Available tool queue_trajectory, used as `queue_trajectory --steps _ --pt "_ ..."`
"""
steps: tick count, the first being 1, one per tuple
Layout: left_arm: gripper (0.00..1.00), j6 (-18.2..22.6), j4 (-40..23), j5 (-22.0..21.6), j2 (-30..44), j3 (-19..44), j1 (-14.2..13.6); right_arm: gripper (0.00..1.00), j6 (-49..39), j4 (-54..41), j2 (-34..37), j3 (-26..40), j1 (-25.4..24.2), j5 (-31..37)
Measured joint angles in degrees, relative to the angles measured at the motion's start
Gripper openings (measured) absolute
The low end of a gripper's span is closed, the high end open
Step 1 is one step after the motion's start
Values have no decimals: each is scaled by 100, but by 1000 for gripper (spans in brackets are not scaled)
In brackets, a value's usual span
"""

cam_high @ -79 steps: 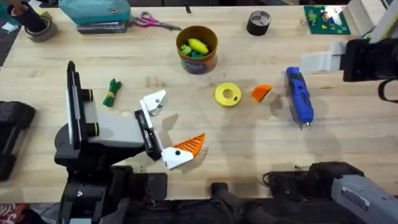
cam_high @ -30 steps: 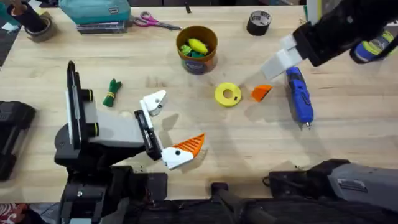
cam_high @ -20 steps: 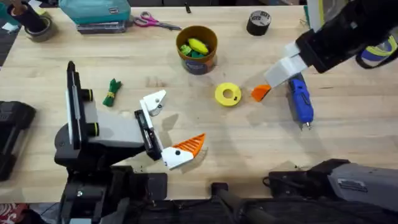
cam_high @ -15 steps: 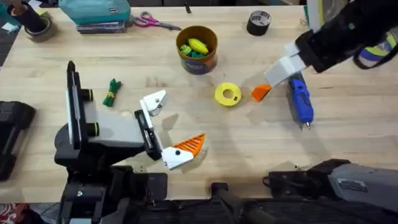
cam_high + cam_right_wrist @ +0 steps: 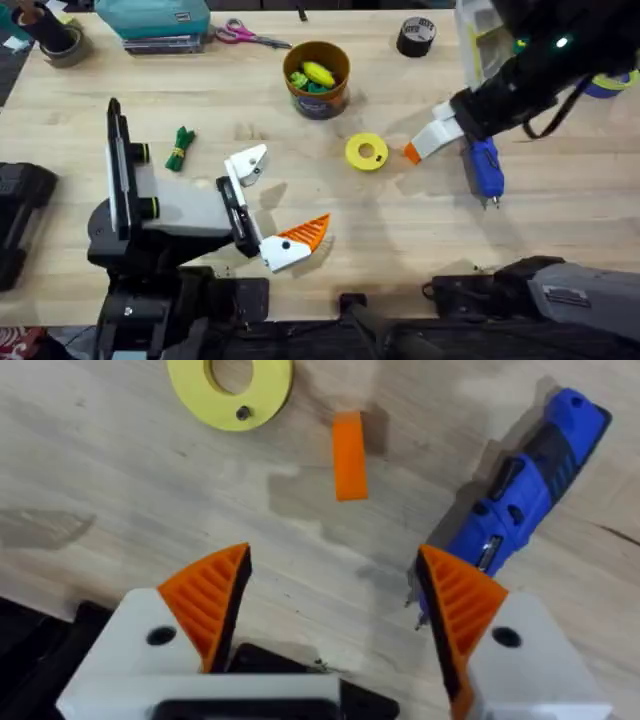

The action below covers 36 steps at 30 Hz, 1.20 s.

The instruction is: Pick up the gripper from the table and insert it into the empty holder that is missing its gripper. Then pick up a screw, insert it into the mounting hole, and use the screwdriver to tighten it. Finally, clean up the table by picking up the vegetable and placing it into the bucket.

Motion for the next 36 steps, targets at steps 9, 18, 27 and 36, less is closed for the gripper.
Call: queue_trajectory --steps 9,18,27,36 --pt "986 0 2 0 0 0 0 995 37 670 6 -662 0 0" --pt "986 0 2 0 0 0 0 996 63 973 456 -696 -3 0" --pt "986 0 2 0 0 0 0 993 81 1176 780 -705 -136 0" --pt "986 -2 2 0 0 0 0 733 98 1337 879 -707 -140 -2"
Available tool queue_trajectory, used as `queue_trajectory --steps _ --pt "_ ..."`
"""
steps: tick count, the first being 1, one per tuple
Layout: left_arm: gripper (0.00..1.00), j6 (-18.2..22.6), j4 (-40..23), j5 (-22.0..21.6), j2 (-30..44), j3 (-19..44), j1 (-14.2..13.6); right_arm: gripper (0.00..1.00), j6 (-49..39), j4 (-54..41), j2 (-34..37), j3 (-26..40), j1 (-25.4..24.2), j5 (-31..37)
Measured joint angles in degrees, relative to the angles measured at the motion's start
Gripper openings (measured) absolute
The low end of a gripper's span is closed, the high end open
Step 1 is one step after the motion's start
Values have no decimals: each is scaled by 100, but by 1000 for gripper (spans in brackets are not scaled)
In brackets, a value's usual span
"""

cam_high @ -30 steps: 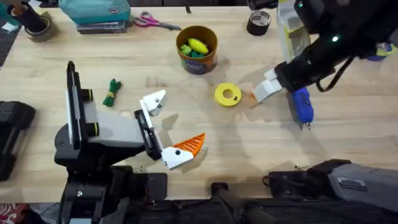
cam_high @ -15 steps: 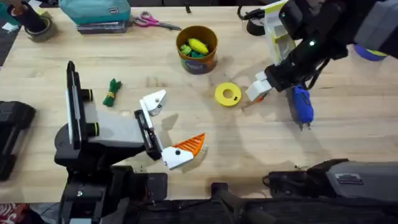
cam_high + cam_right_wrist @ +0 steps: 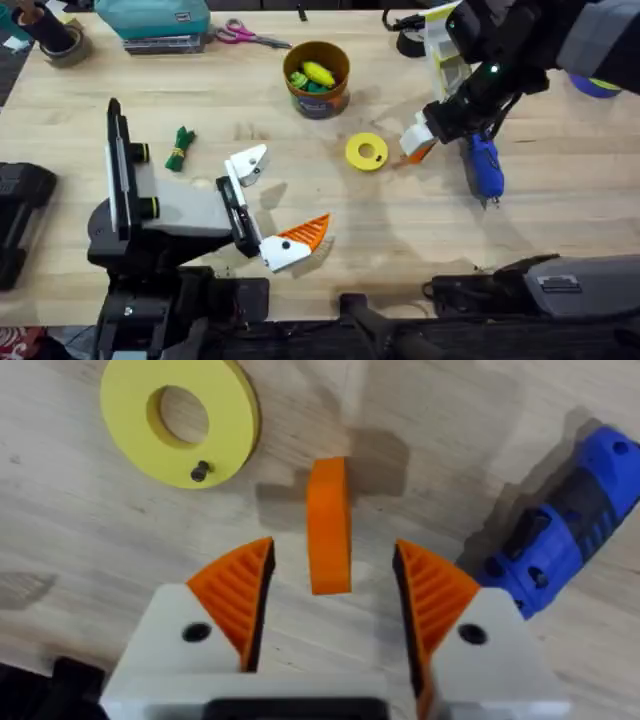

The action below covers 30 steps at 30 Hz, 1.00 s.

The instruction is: Pick up the gripper from the table and insert it into the empty holder that is missing its gripper. Then pick up a screw, insert it into the mounting hole, and use the screwdriver to tighten it. Finally, clean up the table by picking up the vegetable and placing it into the bucket.

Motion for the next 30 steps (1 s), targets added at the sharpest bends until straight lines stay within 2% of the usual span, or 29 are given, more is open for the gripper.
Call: queue_trajectory --steps 12,13,15,16,30 --pt "985 1 0 0 0 0 0 338 -3 5 0 -2 0 1" --pt "986 2 0 0 0 0 0 273 -6 14 0 -2 0 2" --pt "986 1 0 0 0 0 0 45 18 23 0 -2 0 2" --pt "986 0 0 0 0 0 0 19 9 32 0 -2 0 1" --pt "986 2 0 0 0 0 0 11 112 58 -36 -2 0 2"
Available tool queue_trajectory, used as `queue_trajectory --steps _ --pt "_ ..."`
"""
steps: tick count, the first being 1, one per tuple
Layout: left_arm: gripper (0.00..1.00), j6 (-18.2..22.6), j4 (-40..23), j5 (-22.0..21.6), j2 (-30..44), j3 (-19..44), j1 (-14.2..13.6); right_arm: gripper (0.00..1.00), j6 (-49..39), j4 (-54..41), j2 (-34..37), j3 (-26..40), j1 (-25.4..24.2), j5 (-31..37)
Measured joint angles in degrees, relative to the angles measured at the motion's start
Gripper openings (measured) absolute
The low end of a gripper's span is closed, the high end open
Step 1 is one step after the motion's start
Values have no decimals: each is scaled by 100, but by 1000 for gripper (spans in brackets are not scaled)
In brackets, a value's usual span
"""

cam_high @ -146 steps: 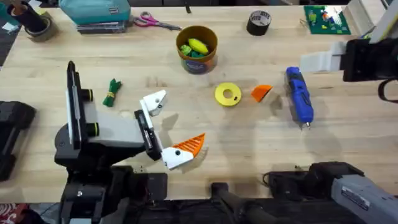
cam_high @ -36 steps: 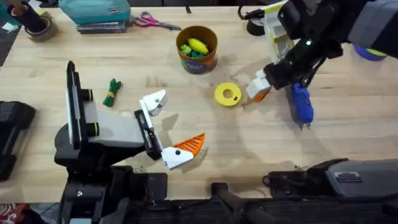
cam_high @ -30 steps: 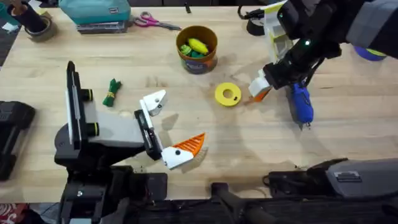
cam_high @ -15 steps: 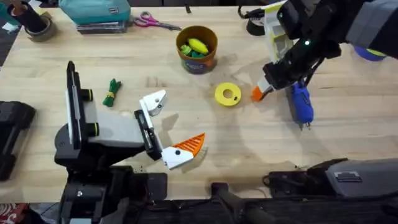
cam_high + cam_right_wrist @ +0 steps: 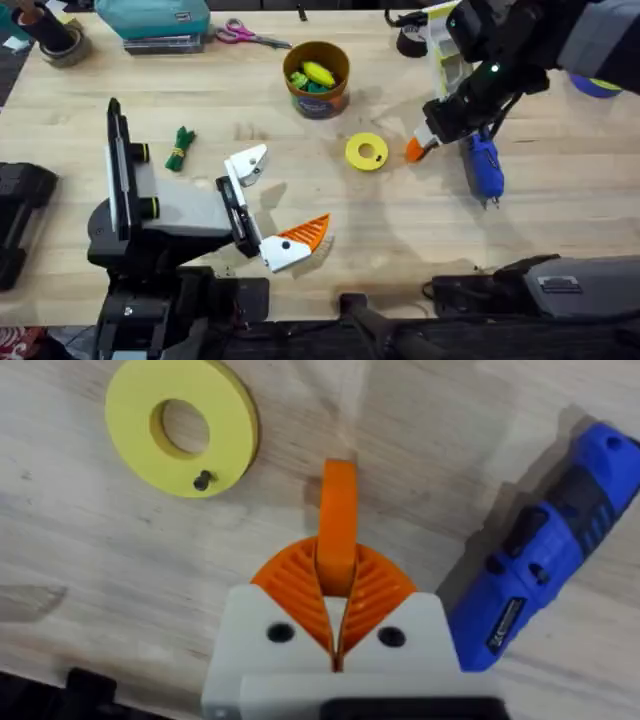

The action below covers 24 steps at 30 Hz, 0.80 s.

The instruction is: Pick up the gripper from the table and insert it into the empty holder that is missing its gripper. Then pick up a screw, insert it into the mounting hole, and use the screwdriver to tighten it. Finally, clean up the table by picking up the vegetable and placing it into the bucket.

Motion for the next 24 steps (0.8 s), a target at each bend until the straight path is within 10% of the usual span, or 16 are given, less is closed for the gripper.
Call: queue_trajectory --steps 24 --pt "986 -2 0 -4 0 0 0 11 1594 -415 -1574 1825 0 -688"
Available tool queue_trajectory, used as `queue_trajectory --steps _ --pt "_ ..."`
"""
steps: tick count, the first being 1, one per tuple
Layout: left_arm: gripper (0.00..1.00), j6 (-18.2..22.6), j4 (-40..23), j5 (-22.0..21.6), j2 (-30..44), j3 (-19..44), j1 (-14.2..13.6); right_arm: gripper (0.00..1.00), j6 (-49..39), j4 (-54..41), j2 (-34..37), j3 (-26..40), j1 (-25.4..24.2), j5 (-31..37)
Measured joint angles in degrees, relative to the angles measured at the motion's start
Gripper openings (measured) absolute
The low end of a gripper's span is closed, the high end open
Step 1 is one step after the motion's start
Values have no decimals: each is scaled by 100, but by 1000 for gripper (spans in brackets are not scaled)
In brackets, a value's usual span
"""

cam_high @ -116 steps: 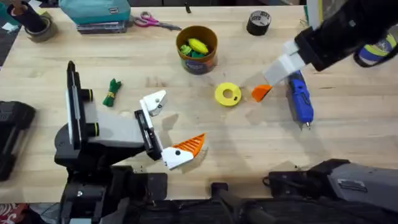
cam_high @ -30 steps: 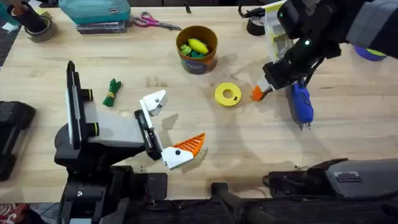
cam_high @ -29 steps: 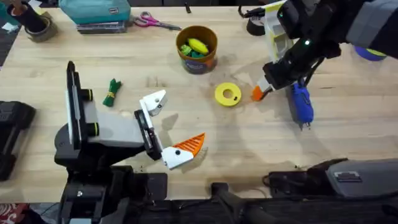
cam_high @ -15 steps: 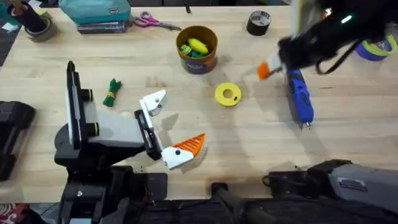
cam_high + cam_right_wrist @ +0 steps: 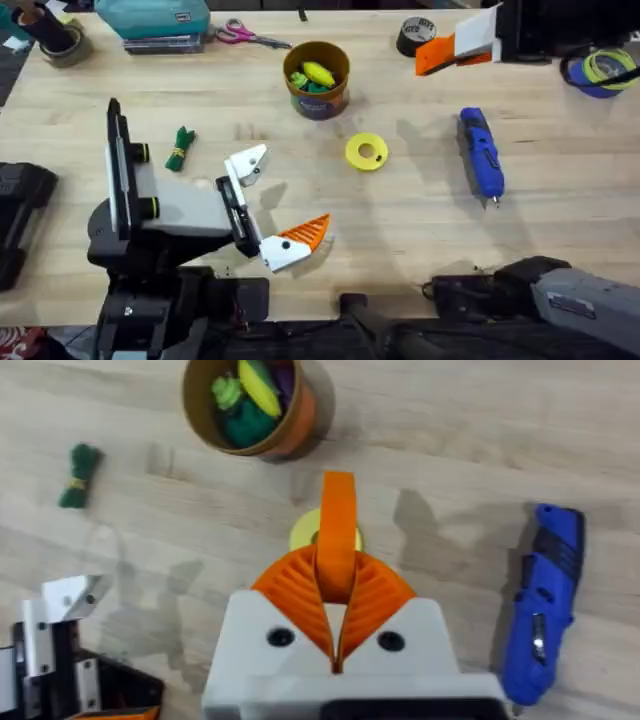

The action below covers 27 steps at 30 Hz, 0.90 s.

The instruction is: Pick up the gripper from the table and insert it into the empty holder that is missing its gripper. Then pick up a screw, insert it into the mounting hole, and use the screwdriver to tighten it. Finally, clean up the table by picking up the vegetable and placing it into the bucket.

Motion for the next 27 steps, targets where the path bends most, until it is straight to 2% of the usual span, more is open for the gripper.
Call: queue_trajectory --steps 8,15,19,21,22,25,26,27 --pt "986 2 2 -12 0 0 0 10 271 646 -62 0 0 -286" --pt "985 2 2 -13 0 0 0 9 268 1998 -64 -45 0 -431" --pt "985 0 4 -13 0 0 0 9 270 2845 -66 -323 0 -749" --pt "986 2 3 -15 0 0 0 9 307 3328 -66 -540 0 -1016" --pt "985 0 3 -15 0 0 0 9 504 4079 -66 -875 0 -1475" --pt "986 0 4 -15 0 0 0 9 819 4878 -66 -1228 -7 -2001" --pt "985 0 4 -15 0 0 0 9 1248 5489 -66 -1540 -62 -2600" --pt "986 0 2 -15 0 0 0 9 1405 5567 -66 -1623 -97 -2838"
